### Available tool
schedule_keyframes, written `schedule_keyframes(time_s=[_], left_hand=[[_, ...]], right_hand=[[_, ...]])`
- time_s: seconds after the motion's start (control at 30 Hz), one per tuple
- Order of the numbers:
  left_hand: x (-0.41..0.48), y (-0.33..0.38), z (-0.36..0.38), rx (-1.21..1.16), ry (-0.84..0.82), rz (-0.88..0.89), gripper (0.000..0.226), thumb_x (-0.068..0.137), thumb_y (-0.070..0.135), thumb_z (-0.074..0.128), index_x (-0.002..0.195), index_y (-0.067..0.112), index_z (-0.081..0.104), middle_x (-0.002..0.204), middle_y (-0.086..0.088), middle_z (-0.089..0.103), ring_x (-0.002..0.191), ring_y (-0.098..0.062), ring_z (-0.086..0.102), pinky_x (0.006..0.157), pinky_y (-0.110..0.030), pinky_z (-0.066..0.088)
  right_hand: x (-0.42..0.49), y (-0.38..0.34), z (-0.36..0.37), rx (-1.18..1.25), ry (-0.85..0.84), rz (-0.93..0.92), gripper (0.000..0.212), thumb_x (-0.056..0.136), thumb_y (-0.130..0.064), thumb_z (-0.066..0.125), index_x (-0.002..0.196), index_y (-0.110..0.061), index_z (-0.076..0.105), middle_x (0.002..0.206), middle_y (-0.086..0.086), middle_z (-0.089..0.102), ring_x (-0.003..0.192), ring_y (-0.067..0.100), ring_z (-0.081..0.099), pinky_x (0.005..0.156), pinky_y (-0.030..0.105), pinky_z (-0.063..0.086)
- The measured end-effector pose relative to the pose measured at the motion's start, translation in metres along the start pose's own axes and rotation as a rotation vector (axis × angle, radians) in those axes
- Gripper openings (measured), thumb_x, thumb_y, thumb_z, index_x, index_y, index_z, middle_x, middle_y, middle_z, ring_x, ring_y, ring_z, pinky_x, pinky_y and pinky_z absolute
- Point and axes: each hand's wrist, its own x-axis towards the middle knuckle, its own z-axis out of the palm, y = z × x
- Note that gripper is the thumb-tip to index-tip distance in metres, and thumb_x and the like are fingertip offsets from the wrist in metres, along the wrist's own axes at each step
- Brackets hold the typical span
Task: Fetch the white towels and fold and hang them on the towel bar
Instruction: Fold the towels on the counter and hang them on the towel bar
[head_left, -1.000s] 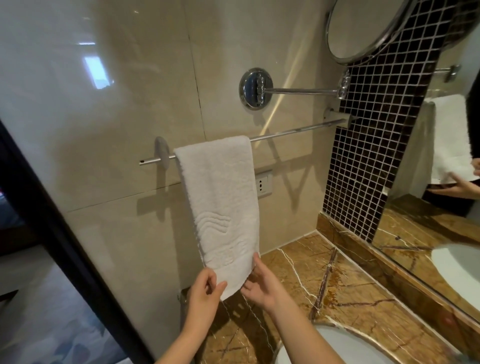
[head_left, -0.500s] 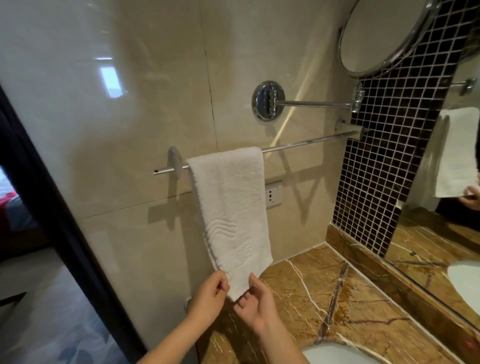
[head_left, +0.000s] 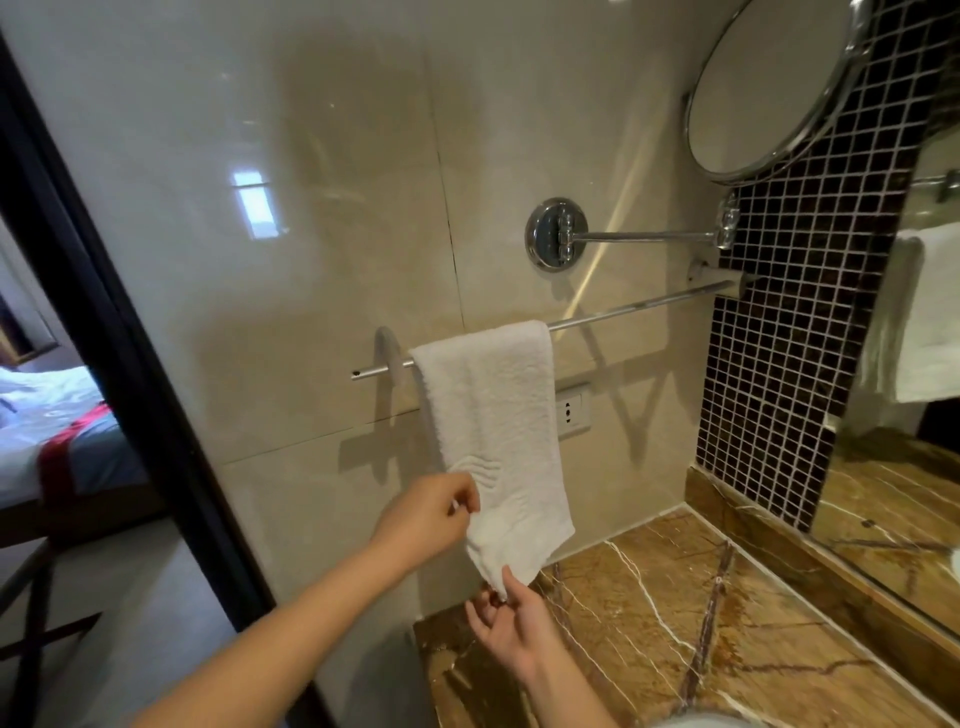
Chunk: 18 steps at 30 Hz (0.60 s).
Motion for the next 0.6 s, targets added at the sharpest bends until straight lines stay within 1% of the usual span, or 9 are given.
schedule_keyframes(time_s=[0.07,0.13,0.17,0.23,0.3,0.37,0.47,0.53,0.6], left_hand=[[0.011,0.012,-0.031,-0.020,0.114,0.072,0.023,0.077,0.005,0.055,0.078,0.027,0.061,0.080,0.010,0.061,0.070,-0.009,0.055,0.065,-0.026,0.044],[0.022,0.021,-0.059,0.024,0.236,0.124,0.019,0.078,0.004,0.056,0.083,0.020,0.064,0.082,0.008,0.064,0.072,-0.010,0.055,0.066,-0.027,0.045],[0.028,0.024,-0.072,0.066,0.297,0.135,0.017,0.079,0.006,0.057,0.086,0.019,0.065,0.085,0.006,0.065,0.075,-0.011,0.057,0.068,-0.029,0.047],[0.038,0.026,-0.096,0.152,0.396,0.173,0.016,0.081,0.009,0.057,0.092,0.019,0.065,0.092,0.004,0.066,0.084,-0.016,0.060,0.071,-0.033,0.048],[0.048,0.022,-0.113,0.250,0.454,0.245,0.016,0.082,0.010,0.059,0.096,0.016,0.064,0.098,-0.001,0.065,0.093,-0.022,0.059,0.075,-0.035,0.047],[0.057,0.017,-0.124,0.313,0.460,0.275,0.019,0.082,0.014,0.063,0.101,0.015,0.063,0.103,-0.005,0.064,0.098,-0.027,0.058,0.079,-0.037,0.045],[0.066,0.009,-0.127,0.344,0.396,0.239,0.027,0.084,0.020,0.066,0.110,0.015,0.063,0.109,-0.007,0.064,0.099,-0.029,0.059,0.081,-0.037,0.045],[0.069,0.003,-0.124,0.364,0.346,0.236,0.027,0.083,0.018,0.068,0.109,0.014,0.065,0.107,-0.008,0.066,0.098,-0.030,0.061,0.081,-0.036,0.046],[0.071,-0.001,-0.120,0.359,0.334,0.261,0.025,0.081,0.014,0.069,0.106,0.010,0.068,0.103,-0.011,0.067,0.096,-0.032,0.061,0.079,-0.035,0.045]], right_hand=[[-0.004,0.001,-0.001,-0.009,0.017,-0.008,0.016,0.095,-0.018,0.056,0.091,-0.003,0.057,0.072,0.010,0.051,0.066,0.016,0.049,0.053,0.033,0.058],[-0.009,0.002,-0.001,-0.001,0.037,-0.027,0.015,0.093,-0.015,0.059,0.094,0.000,0.057,0.076,0.012,0.053,0.066,0.016,0.049,0.051,0.032,0.058],[-0.010,0.003,0.000,0.009,0.049,-0.043,0.015,0.091,-0.013,0.061,0.098,-0.001,0.056,0.079,0.013,0.053,0.067,0.017,0.049,0.050,0.032,0.058],[-0.011,0.003,0.000,0.023,0.072,-0.077,0.021,0.089,-0.010,0.064,0.107,-0.002,0.055,0.082,0.015,0.053,0.067,0.018,0.048,0.049,0.030,0.057],[-0.012,0.004,0.001,0.043,0.087,-0.105,0.023,0.088,-0.009,0.064,0.108,-0.001,0.054,0.080,0.014,0.052,0.065,0.017,0.045,0.049,0.029,0.056],[-0.013,0.005,0.003,0.064,0.097,-0.125,0.021,0.088,-0.009,0.064,0.106,-0.001,0.054,0.076,0.014,0.051,0.063,0.016,0.043,0.048,0.027,0.056],[-0.015,0.008,0.004,0.090,0.120,-0.147,0.022,0.087,-0.010,0.066,0.103,0.001,0.056,0.081,0.015,0.054,0.066,0.018,0.047,0.047,0.026,0.055],[-0.018,0.009,0.003,0.095,0.143,-0.165,0.018,0.087,-0.011,0.067,0.099,0.000,0.058,0.085,0.015,0.057,0.071,0.020,0.052,0.046,0.027,0.056],[-0.021,0.011,0.002,0.107,0.156,-0.183,0.014,0.088,-0.010,0.065,0.096,-0.002,0.057,0.086,0.015,0.059,0.073,0.022,0.056,0.047,0.028,0.057]])
